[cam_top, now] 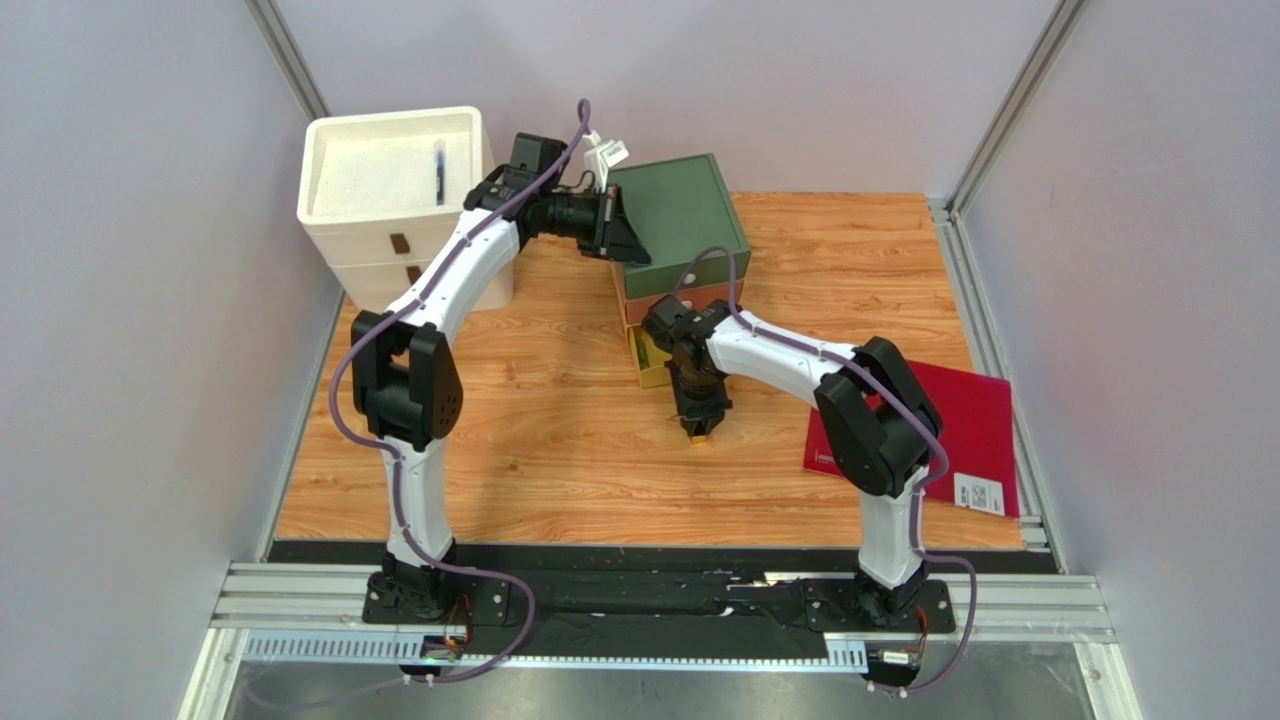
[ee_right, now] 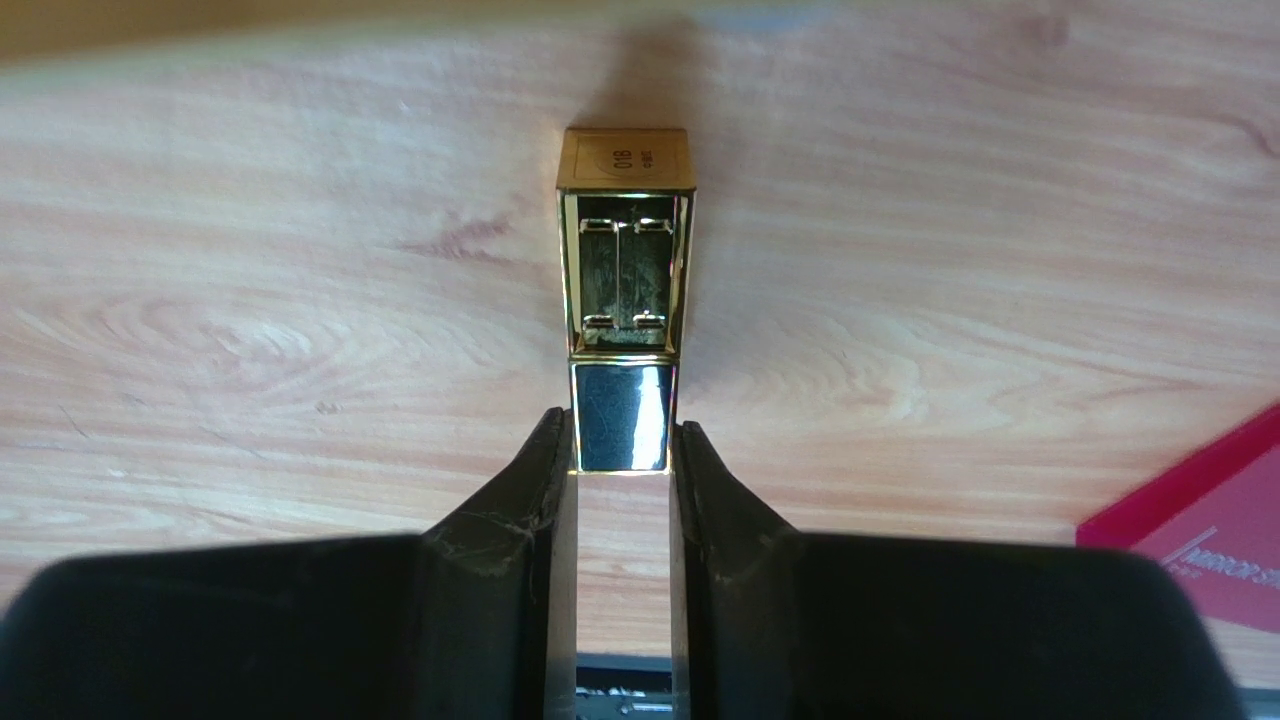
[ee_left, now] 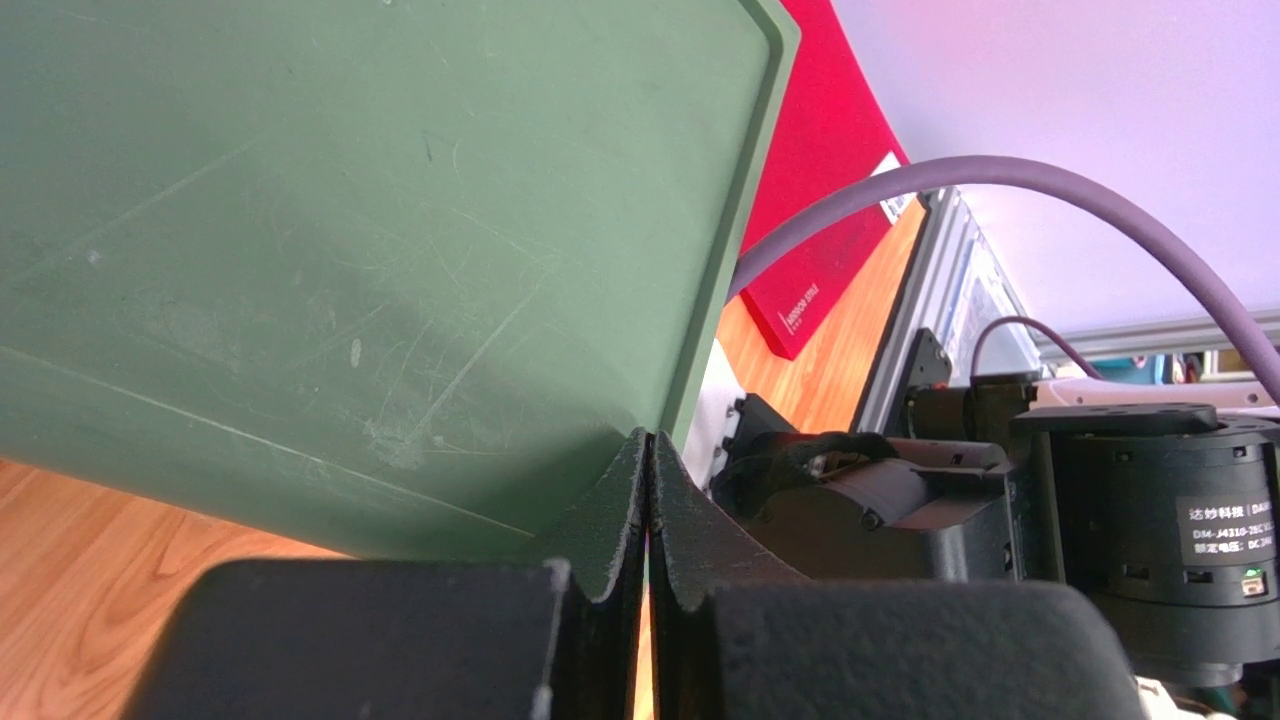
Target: Organize the makeup
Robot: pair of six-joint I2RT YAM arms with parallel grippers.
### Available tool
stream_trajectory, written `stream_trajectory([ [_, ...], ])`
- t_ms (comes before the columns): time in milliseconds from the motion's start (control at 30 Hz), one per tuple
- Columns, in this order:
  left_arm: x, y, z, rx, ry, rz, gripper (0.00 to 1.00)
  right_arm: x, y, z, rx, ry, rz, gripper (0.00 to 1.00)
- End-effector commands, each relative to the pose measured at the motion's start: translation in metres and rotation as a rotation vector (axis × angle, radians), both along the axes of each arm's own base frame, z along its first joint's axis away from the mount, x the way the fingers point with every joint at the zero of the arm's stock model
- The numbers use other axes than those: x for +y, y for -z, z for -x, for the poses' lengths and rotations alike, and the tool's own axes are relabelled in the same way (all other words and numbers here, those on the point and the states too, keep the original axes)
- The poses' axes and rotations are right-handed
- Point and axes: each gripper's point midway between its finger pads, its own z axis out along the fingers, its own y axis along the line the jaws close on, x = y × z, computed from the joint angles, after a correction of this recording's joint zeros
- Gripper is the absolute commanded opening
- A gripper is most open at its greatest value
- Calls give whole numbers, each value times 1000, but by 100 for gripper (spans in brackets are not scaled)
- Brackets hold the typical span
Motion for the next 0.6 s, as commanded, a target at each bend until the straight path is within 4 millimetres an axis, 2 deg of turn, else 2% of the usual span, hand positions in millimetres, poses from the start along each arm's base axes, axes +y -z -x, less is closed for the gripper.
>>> stream_trajectory([
  [0, 12, 60, 22, 183, -15, -158, 0, -4, -32, 6, -47, -24, -38, 0],
  [333, 11, 62, 20, 190, -16, -157, 0, -17, -89, 2, -180, -19, -60, 0],
  [433, 11, 62, 20, 191, -16, -158, 0, -19, -102, -7, -237, -11, -55, 0],
  [567, 11, 61, 20, 187, -16, -159, 0, -12, -107, -24, -279, -15, -51, 0],
])
